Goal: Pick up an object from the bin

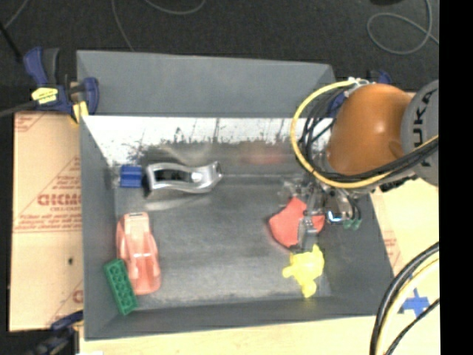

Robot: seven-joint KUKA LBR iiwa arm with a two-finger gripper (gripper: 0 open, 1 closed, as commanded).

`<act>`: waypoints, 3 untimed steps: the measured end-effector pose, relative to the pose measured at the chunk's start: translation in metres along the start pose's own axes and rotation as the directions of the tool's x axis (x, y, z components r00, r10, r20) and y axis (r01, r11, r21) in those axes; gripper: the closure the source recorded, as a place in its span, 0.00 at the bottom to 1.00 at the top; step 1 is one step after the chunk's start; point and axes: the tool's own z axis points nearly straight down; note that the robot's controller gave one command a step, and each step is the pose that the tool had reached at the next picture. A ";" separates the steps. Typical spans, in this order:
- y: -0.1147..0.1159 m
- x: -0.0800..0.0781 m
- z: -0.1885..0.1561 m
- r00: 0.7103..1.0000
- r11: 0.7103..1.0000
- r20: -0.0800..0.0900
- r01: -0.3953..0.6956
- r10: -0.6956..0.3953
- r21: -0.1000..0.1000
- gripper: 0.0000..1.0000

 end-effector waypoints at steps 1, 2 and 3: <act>-0.025 0.010 0.024 1.000 1.000 -0.002 -0.023 0.023 -0.002 0.00; -0.040 0.004 0.036 0.998 0.998 0.009 -0.055 0.055 0.003 0.00; -0.053 0.004 0.073 0.999 0.999 0.007 -0.051 0.051 -0.001 0.00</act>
Offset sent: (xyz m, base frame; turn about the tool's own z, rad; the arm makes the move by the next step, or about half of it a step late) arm 0.0036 -0.0350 -0.0571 0.0727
